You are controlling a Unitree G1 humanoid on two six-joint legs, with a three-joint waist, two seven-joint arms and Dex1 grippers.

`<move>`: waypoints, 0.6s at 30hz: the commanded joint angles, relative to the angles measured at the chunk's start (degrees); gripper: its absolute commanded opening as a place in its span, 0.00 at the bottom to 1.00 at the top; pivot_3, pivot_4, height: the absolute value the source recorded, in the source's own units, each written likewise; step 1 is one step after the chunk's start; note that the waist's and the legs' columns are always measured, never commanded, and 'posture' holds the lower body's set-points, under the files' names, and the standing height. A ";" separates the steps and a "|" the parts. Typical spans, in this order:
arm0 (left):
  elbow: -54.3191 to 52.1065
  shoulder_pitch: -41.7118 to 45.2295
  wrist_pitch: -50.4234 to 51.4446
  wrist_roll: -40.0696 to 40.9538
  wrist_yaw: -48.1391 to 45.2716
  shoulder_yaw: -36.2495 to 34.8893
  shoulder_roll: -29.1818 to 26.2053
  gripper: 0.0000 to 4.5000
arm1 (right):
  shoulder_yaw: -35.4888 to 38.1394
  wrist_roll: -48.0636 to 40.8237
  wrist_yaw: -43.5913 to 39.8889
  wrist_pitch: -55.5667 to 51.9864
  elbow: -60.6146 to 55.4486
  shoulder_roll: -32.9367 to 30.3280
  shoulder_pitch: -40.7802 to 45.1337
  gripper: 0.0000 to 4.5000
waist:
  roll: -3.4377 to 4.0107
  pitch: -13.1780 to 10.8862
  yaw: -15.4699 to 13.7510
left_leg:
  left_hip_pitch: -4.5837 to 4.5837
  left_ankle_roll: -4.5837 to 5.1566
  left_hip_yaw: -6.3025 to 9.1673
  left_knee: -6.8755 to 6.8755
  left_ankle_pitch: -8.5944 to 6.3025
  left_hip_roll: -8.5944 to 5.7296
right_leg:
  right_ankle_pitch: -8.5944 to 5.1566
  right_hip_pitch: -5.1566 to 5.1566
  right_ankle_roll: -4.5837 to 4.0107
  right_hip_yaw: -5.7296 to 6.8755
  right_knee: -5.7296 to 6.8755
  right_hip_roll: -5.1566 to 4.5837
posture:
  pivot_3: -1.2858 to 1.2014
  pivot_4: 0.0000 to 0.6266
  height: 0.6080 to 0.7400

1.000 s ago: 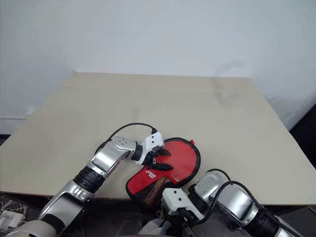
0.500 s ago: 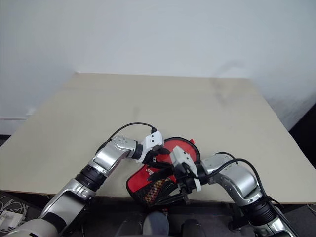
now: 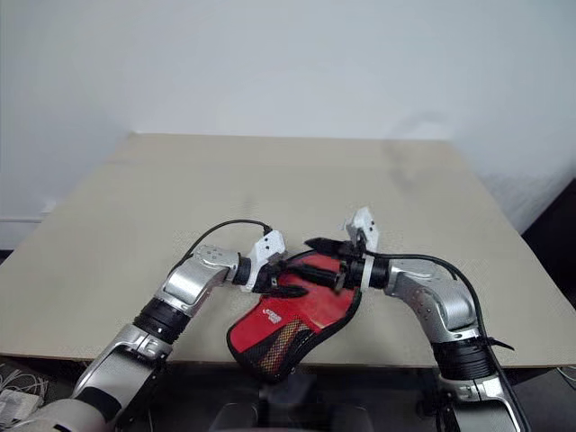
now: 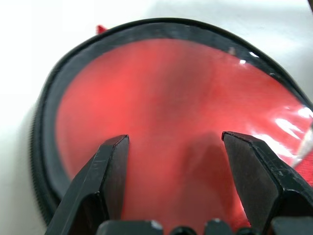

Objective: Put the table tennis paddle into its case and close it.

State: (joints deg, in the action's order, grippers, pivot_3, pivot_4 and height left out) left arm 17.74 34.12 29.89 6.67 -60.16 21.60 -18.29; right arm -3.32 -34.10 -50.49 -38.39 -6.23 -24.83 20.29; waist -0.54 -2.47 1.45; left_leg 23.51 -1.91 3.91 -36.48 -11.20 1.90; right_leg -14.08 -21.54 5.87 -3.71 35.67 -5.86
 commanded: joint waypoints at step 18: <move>-15.33 -5.74 12.39 12.28 -8.41 -8.24 -14.84 0.72 | -3.96 11.04 6.31 -11.78 16.48 -2.25 6.97 0.98 | 0.35 -0.32 1.38 | 0.18 0.33 -0.08 0.51 0.23 0.00 | -0.03 -0.48 -0.15 -0.21 0.07 0.07 | 0.52 0.00 1.00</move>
State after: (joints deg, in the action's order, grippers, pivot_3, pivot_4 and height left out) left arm 4.16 27.48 42.33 17.98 -68.93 14.91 -33.00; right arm -6.08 -22.96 -42.84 -49.33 11.10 -26.83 26.76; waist -0.18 -2.79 2.82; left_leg 23.70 -1.58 3.82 -35.99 -10.97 1.90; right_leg -14.11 -22.02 5.71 -3.93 35.74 -5.80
